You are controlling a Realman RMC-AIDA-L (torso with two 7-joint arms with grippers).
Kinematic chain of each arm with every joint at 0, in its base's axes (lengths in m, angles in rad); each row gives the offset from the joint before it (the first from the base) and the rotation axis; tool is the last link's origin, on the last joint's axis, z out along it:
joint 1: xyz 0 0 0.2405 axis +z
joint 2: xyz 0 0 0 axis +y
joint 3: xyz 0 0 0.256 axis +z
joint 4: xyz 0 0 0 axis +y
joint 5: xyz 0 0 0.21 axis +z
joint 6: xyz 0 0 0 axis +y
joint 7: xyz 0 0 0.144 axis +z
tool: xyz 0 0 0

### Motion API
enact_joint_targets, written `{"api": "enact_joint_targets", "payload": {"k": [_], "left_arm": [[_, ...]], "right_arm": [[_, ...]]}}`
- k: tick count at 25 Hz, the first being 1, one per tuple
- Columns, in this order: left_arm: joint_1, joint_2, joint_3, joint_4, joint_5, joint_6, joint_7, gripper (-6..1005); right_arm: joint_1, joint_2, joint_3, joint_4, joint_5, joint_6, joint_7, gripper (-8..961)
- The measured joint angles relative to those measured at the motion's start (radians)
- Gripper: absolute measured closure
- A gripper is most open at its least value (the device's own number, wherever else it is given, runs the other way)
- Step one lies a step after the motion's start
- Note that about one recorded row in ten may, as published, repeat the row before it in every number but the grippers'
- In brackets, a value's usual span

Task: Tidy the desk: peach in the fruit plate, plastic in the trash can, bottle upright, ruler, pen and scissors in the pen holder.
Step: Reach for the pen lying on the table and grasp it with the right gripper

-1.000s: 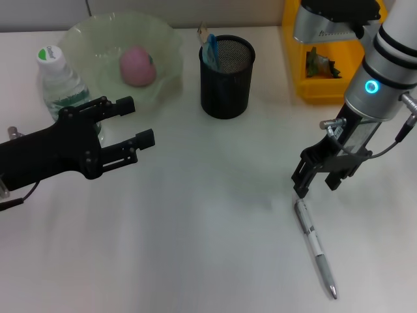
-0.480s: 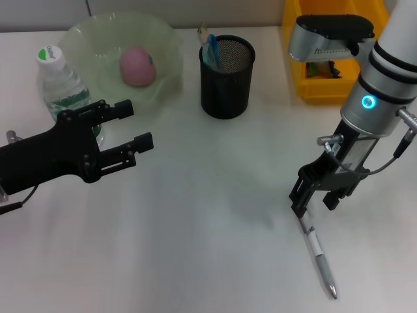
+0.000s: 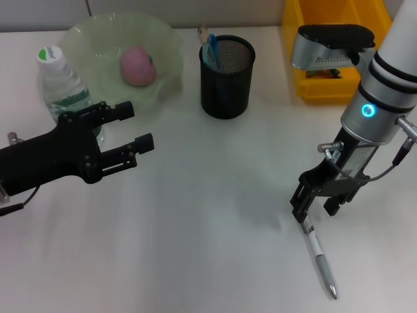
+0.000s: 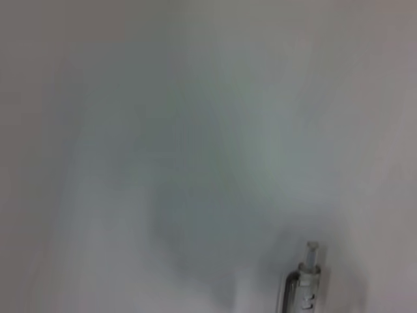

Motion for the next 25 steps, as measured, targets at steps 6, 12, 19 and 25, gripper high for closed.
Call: {"api": "enact_joint_targets", "payload": {"k": [6,12,19,25], "left_arm": [[-0.003,0.000,0.000,0.000,0.000,-0.001,0.000,275],[-0.009,-0.001,0.000,0.000,0.000,-0.004,0.001,276],[-0.012,-0.002,0.000,0.000,0.000,-0.005,0.008,276],[-0.015,-0.002,-0.001,-0.001,0.000,-0.006,0.012,276]], "right_arm": [[0.000,-0.001,-0.005,0.010,0.000,0.018,-0.001,328],[0.000,-0.002,-0.015,0.012,0.003,0.034,-0.002,352],[0.005,-0.001,-0.014,0.037,0.005,0.056,-0.002,384],[0.008,0.000,-0.014,0.040,0.005,0.061,-0.002,413]]}}
